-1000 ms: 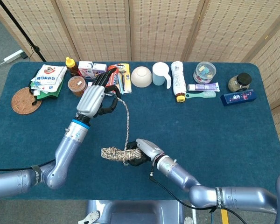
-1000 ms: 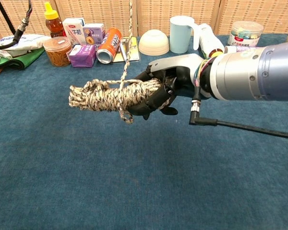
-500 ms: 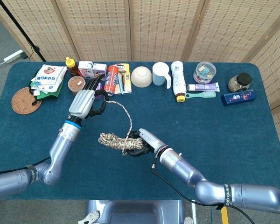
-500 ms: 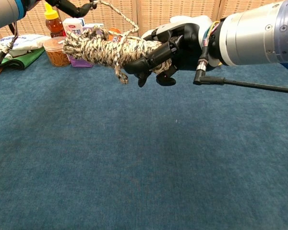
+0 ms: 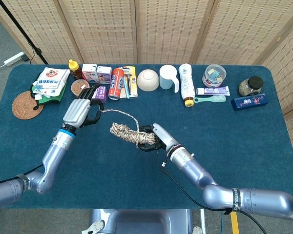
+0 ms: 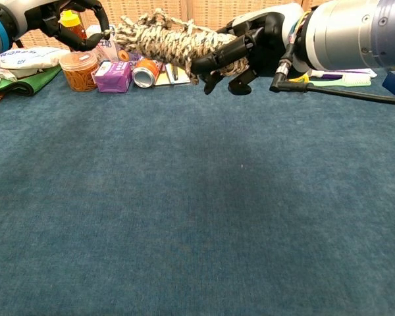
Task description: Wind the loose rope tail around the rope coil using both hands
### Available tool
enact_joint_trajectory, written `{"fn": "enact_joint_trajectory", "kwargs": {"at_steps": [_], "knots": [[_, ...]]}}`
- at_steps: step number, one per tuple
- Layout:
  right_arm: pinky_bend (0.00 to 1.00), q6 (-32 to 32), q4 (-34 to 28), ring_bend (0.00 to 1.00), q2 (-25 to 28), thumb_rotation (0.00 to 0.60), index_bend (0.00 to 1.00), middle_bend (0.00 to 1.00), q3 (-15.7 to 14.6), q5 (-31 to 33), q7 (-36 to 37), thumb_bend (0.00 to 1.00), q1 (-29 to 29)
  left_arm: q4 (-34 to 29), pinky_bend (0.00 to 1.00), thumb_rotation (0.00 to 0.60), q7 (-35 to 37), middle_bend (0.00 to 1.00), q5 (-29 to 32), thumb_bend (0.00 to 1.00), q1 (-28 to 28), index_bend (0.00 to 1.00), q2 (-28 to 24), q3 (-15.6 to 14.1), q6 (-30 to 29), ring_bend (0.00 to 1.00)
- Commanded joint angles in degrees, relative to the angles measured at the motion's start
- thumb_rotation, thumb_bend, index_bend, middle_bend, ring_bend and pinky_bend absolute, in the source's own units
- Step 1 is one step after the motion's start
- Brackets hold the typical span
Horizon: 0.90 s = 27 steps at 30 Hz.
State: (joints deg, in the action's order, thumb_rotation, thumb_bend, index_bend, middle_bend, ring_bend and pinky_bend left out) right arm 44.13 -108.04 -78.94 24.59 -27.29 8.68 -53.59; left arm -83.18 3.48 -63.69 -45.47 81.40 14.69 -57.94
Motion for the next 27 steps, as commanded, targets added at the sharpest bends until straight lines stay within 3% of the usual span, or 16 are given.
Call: {"fn": "enact_joint_trajectory", "kwargs": {"at_steps": [1,17,23,27], "knots": [[0.81,3.36,1.74,0.52,-1.4,0.6,0.64,0.66,-0.07,2.54,-0.38,0.68,-0.96,-0.24,0.0,0.6,-0.23,0.0,-1.96,0.5,0.86,0.64,-1.23,-1.63,0.69,0.0],[0.81,14.26,4.78,0.52,-6.42,0.6,0.64,0.66,0.65,8.98,-5.46,0.68,-3.76,-2.73,0.0,0.6,-5.06,0.0,-4.92,0.5,1.59,0.64,-2.68,-4.42,1.82,0.0],[0.82,22.21,8.52,0.53,-12.2,0.6,0.64,0.66,-0.16,10.92,-12.83,0.68,-6.6,-7.99,0.0,0.6,-8.07,0.0,-7.77,0.5,1.61,0.64,-3.66,-5.86,1.74,0.0],[0.82,23.35,9.49,0.53,-13.81,0.6,0.64,0.66,0.19,11.65,-14.69,0.68,-7.15,-10.06,0.0,0.6,-8.88,0.0,-8.24,0.5,1.72,0.64,-4.4,-5.93,1.52,0.0]]}}
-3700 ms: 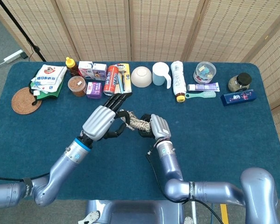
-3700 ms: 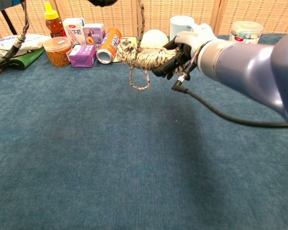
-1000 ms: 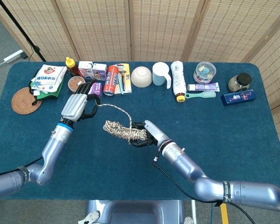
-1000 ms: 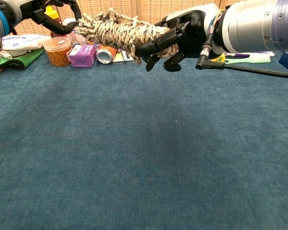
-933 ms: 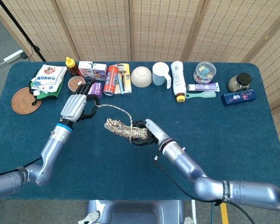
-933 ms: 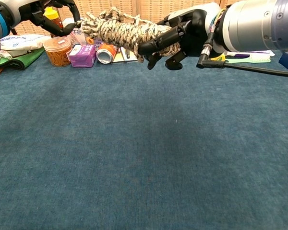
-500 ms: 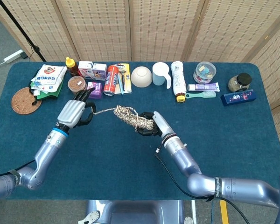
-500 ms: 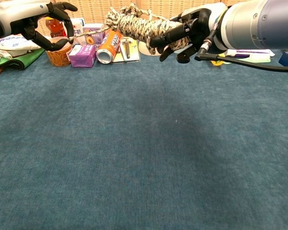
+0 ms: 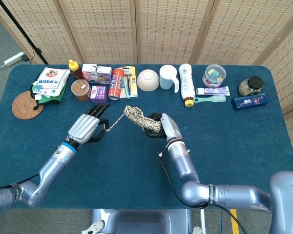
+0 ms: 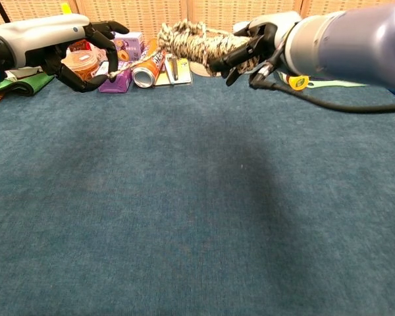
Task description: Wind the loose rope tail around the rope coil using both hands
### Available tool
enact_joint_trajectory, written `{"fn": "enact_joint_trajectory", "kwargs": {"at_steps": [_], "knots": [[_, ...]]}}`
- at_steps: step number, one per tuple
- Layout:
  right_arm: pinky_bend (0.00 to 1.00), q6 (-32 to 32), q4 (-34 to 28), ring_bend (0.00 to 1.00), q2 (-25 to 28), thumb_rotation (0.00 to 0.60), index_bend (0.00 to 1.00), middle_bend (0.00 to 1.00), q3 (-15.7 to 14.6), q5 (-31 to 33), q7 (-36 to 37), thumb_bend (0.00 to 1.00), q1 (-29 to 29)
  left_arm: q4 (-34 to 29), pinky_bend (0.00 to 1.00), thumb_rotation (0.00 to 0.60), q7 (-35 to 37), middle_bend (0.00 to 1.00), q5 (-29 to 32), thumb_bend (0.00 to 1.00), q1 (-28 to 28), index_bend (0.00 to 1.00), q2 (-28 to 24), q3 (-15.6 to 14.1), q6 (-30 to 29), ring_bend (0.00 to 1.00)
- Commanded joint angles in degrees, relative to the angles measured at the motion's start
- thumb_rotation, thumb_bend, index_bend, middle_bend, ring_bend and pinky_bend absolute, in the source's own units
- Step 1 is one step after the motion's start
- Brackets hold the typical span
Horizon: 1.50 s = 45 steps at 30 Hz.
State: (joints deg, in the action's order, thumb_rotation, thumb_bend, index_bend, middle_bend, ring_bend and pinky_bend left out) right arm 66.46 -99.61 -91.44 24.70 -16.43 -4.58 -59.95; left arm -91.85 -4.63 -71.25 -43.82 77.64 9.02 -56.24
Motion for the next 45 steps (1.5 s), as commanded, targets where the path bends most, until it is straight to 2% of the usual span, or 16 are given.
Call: {"fn": "enact_joint_trajectory", "kwargs": {"at_steps": [1,12,18,23,30,36,45], "knots": [[0.82,1.19,1.3,0.53,-1.65,0.6,0.64,0.66,0.08,0.89,-1.91,0.68,-0.89,-1.88,0.0,0.6,-0.9,0.0,-0.83,0.5,0.09,0.64,-0.81,-0.25,-0.25,0.0],[0.82,1.54,4.22,0.53,-6.15,0.6,0.64,0.66,-1.6,-0.78,-7.83,0.69,-0.56,-8.79,0.0,0.6,-1.02,0.0,-0.7,0.5,-0.44,0.64,-2.55,2.04,-0.87,0.0],[0.82,0.72,3.85,0.53,-7.08,0.6,0.64,0.66,-1.15,-1.51,-9.38,0.68,0.2,-9.89,0.0,0.6,-1.61,0.0,0.92,0.5,-1.08,0.64,-1.96,3.28,-0.84,0.0],[0.82,-0.14,2.61,0.53,-6.75,0.6,0.64,0.66,-1.26,-2.37,-10.25,0.68,1.01,-9.55,0.0,0.6,-1.73,0.0,2.81,0.5,-1.54,0.64,-0.74,4.11,-0.73,0.0],[0.82,-1.79,1.24,0.53,-6.29,0.6,0.64,0.66,-2.43,-3.98,-12.05,0.68,2.15,-9.87,0.0,0.6,1.12,0.0,8.49,0.5,-2.81,0.64,2.3,7.01,0.26,0.0],[0.82,-3.02,0.43,0.53,-5.6,0.6,0.64,0.66,-2.19,-4.15,-12.31,0.68,2.97,-11.07,0.0,0.6,-0.35,0.0,10.11,0.5,-3.14,0.64,3.03,7.44,-0.65,0.0],[0.82,-1.95,-4.37,0.53,-2.67,0.6,0.64,0.67,-0.11,-3.38,-13.39,0.68,3.62,-15.55,0.0,0.6,-3.27,0.0,10.0,0.5,-2.62,0.64,1.31,7.42,-3.02,0.0]]}}
